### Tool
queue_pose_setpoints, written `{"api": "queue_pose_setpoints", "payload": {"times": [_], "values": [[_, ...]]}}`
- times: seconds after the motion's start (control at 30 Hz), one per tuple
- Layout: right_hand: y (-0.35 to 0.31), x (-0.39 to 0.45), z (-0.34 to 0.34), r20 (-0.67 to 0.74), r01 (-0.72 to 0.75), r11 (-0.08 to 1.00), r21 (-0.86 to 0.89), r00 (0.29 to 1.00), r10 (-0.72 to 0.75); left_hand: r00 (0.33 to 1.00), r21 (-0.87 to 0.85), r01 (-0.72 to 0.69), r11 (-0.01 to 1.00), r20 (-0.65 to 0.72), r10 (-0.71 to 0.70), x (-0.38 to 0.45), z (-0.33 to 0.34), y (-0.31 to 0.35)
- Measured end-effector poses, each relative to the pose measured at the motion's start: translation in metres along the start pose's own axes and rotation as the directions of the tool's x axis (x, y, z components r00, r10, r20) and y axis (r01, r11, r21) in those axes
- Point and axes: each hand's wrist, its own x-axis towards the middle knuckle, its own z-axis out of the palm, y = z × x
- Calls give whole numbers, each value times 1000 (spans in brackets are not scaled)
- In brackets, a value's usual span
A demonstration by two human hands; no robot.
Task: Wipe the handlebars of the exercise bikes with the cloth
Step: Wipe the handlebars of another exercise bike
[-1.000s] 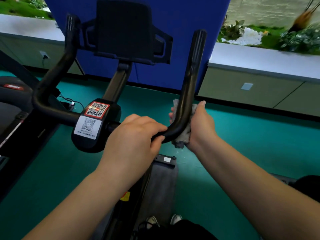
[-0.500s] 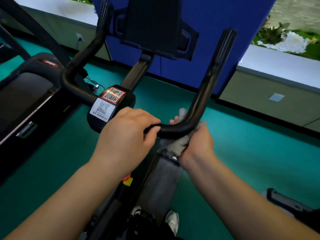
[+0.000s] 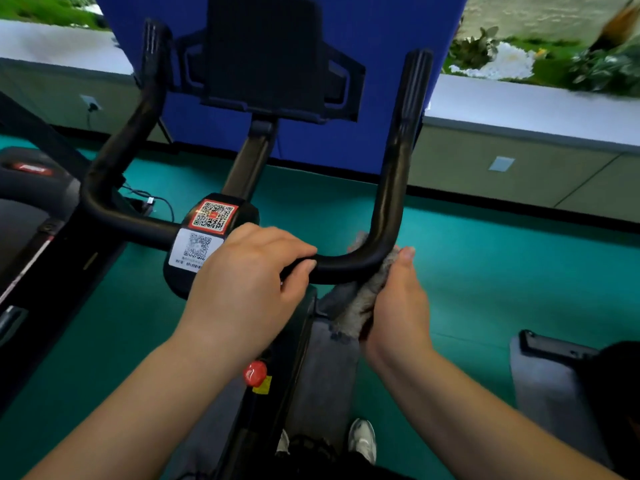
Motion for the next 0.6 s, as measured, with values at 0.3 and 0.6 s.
{"api": "queue_pose_setpoints", "payload": {"times": [0.3,0.6], "values": [[7,3,14,-135,53,992,-118,988,-69,993,-23,-104,994,51,105,10,-3,-19],[-4,13,25,-264,96,992,-84,958,-115,986,-24,-168,985,-2,168,14,-13,-33]]}}
